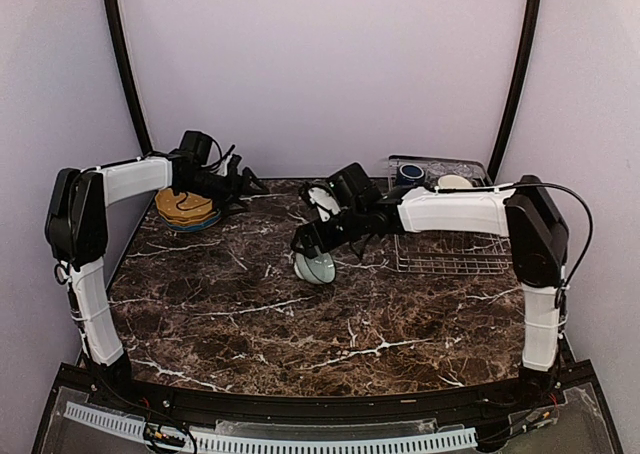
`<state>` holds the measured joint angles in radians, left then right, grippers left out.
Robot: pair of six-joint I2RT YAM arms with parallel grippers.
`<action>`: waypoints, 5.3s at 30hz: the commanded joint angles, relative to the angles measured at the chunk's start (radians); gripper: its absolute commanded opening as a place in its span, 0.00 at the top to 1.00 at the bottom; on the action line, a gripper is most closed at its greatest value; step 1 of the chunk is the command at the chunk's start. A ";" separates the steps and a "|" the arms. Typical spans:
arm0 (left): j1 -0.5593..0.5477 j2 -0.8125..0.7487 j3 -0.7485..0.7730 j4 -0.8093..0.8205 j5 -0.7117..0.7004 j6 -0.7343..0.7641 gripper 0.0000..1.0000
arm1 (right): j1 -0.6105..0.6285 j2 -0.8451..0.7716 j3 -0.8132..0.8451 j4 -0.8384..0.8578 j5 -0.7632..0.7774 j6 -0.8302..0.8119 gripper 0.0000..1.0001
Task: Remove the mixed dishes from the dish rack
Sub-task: Grab the bowl at the center of the board, then place the bowl at the corner of the board.
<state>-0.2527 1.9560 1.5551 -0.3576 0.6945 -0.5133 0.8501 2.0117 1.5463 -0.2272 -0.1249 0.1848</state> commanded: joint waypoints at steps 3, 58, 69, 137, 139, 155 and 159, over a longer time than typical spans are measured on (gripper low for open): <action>0.000 -0.015 0.023 -0.037 -0.006 0.025 0.15 | 0.027 0.109 0.056 -0.076 -0.147 0.244 0.17; -0.169 0.102 0.220 -0.361 -0.274 0.262 0.15 | -0.096 -0.368 -0.194 -0.009 0.130 0.169 0.01; -0.263 0.245 0.386 -0.607 -0.353 0.427 0.21 | -0.116 -0.479 -0.286 -0.003 0.148 0.164 0.01; 0.463 -0.530 -0.506 -0.322 -0.521 0.175 0.99 | -0.194 -0.622 -0.528 0.161 0.070 0.126 0.01; 0.471 -0.499 -0.500 -0.302 -0.532 0.165 0.99 | -0.195 -0.642 -0.535 0.155 0.080 0.127 0.01; 0.481 -0.346 -0.489 -0.234 -0.503 0.152 0.92 | -0.197 -0.679 -0.550 0.142 0.093 0.148 0.01; 0.481 -0.365 -0.502 -0.246 -0.523 0.163 0.71 | -0.197 -0.672 -0.541 0.139 0.087 0.151 0.01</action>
<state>0.2226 1.6215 1.0561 -0.5991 0.1764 -0.3550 0.6598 1.3266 1.0008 -0.1047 -0.0303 0.3237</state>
